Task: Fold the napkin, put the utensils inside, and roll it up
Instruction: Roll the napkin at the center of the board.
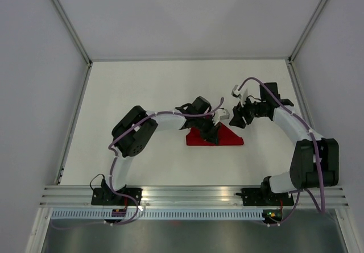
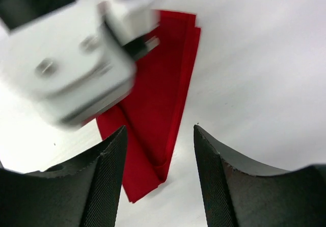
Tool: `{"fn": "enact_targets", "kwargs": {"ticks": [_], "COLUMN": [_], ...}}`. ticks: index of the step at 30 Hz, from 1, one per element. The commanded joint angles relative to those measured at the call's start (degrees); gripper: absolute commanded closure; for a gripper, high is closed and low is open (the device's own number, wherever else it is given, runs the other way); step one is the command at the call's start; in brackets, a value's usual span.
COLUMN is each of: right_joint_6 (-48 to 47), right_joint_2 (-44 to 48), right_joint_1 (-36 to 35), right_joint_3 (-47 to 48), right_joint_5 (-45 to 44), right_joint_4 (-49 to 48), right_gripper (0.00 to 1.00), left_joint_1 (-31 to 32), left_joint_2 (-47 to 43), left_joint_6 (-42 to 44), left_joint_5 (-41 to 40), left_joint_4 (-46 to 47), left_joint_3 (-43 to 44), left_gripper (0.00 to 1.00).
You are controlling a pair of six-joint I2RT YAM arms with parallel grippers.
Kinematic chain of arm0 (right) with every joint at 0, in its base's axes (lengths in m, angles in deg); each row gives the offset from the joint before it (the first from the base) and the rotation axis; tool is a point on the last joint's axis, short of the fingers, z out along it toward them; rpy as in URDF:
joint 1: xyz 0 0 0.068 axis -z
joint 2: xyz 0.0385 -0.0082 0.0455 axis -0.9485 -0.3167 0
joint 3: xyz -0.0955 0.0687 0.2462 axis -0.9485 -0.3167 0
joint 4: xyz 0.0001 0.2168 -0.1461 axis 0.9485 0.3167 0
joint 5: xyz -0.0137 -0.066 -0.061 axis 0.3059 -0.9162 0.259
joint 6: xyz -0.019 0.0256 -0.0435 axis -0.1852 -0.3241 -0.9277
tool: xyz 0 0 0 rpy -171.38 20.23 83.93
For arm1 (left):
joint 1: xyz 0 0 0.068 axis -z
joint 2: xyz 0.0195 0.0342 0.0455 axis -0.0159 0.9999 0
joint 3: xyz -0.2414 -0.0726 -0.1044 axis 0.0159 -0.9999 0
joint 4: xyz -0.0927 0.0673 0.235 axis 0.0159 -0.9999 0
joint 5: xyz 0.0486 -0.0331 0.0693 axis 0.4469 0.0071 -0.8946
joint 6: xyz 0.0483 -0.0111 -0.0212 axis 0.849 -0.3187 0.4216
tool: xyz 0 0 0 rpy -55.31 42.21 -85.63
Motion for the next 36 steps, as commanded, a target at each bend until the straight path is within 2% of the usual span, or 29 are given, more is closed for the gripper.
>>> {"fn": "enact_targets", "kwargs": {"ticks": [1,5,12,22,25,26,28,29,32,33,36], "right_joint_6": [-7.15,-11.29,-10.78,-9.72,-9.99,-10.16,-10.08,-10.16,-10.6,-10.78,-12.09], "right_joint_2": [6.5,13.7,22.6,16.98,14.0,13.47,11.98,11.62,10.83,10.65,9.16], "right_joint_1": [-1.01,-4.0,-15.59,-24.13,-25.18,-25.45,-25.62,-25.71,-25.71,-25.71,-25.54], "right_joint_3": [-9.06,-17.59,-30.34,-30.87,-30.35,-30.09,-29.73,-29.21,-27.98,-27.63,-24.99], "right_joint_5": [-0.63,-2.99,-12.31,-18.47,-18.65,-18.74,-19.0,-19.09,-18.74,-18.56,-17.34], "right_joint_4": [-9.95,-12.33,-20.85,-24.45,-24.29,-24.2,-23.59,-23.32,-21.22,-20.43,-16.12], "right_gripper": [0.39,0.36,0.27,0.29,0.39,0.47,0.57,0.66,0.78,0.8,0.86], "left_joint_1": [-1.22,-3.33,-4.39,-4.83,-5.0,-5.01,-5.09,-5.09,-5.18,-5.27,-5.62], "left_joint_2": [6.66,9.56,12.99,14.57,14.49,14.4,14.05,13.79,12.38,11.68,7.64], "left_joint_6": [-2.86,-4.27,-6.2,-7.17,-7.26,-7.17,-7.08,-7.08,-7.17,-7.34,-8.4], "left_joint_5": [5.92,8.64,11.46,11.99,11.9,11.9,11.82,11.56,9.8,8.75,5.41], "left_joint_4": [-16.62,-19.61,-21.54,-22.25,-22.34,-22.34,-22.34,-22.34,-22.34,-21.99,-19.53], "left_joint_3": [1.61,5.04,8.82,10.93,11.11,11.11,11.11,11.11,11.11,10.93,10.15], "left_gripper": [0.98,0.98,0.98,0.98,0.98,0.98,0.98,0.98,0.88,0.78,0.66]}}
